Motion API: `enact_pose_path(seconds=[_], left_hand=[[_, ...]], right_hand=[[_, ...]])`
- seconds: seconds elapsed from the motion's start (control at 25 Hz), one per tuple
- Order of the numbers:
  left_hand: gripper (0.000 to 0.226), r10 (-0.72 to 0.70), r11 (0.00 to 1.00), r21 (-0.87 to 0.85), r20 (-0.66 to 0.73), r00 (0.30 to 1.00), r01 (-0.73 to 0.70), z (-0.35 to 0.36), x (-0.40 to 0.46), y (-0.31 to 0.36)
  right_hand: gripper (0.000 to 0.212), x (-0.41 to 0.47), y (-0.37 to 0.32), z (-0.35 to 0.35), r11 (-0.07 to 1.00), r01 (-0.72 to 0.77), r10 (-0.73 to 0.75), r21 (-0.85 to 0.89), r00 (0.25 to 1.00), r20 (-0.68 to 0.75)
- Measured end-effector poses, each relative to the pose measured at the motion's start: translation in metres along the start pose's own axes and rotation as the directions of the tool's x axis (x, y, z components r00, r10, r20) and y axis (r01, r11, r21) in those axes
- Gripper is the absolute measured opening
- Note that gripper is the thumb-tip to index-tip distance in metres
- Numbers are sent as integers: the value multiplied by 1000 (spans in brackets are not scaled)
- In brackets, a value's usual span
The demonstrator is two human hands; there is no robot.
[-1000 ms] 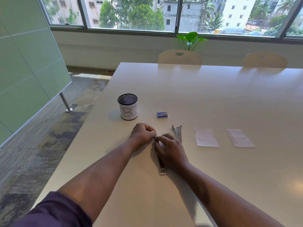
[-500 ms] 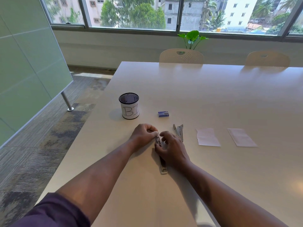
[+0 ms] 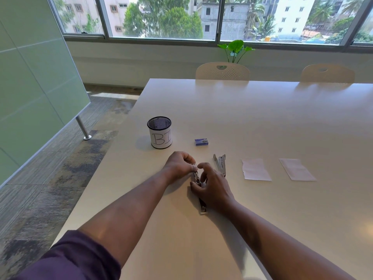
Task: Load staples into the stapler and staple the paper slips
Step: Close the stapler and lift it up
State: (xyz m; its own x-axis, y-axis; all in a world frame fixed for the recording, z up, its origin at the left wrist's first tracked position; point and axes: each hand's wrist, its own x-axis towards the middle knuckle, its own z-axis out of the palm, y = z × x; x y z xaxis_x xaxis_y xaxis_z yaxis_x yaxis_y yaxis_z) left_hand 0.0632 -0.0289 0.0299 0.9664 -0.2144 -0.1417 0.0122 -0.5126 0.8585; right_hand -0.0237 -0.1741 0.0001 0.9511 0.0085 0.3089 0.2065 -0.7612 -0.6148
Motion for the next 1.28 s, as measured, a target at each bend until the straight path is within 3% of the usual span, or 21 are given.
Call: enact_pose_path(seconds=[0.36,0.56,0.72,0.8,0.84,0.96,1.12,1.28], left_hand=[[13,85,989,-118,-12,996,-85,-3,-7,-17],[28,107,988,-101,-113,988,-119,3,-8,-17],[40,97,985,-129,-159,983,-118,8,-10,-17],[48,23,968,-244,-154,988,-60,12,-9,-14],[50,-50,925,-381,-122,991,0,12,-9,-11],[39,-185,605,-774,92,978,187,4,-14,-1],[29,-203,550,-815,81,976,182,-4,-24,4],[25,-197,495,-856,54,979,147,-6,-34,10]], right_hand=[[53,-6,-14,-3,990,-106,113,-89,991,78],[43,-4,-19,-8,968,-248,249,44,968,-29],[34,-7,-19,-10,968,-236,246,91,962,-118],[31,-9,-20,-10,969,-228,240,99,960,-144],[29,-10,-20,-9,970,-221,235,106,960,-153],[26,-11,-22,-11,979,-173,190,107,966,-172],[32,-12,-26,-19,989,-83,107,126,974,-200],[29,-16,-27,-29,966,24,53,256,956,-290]])
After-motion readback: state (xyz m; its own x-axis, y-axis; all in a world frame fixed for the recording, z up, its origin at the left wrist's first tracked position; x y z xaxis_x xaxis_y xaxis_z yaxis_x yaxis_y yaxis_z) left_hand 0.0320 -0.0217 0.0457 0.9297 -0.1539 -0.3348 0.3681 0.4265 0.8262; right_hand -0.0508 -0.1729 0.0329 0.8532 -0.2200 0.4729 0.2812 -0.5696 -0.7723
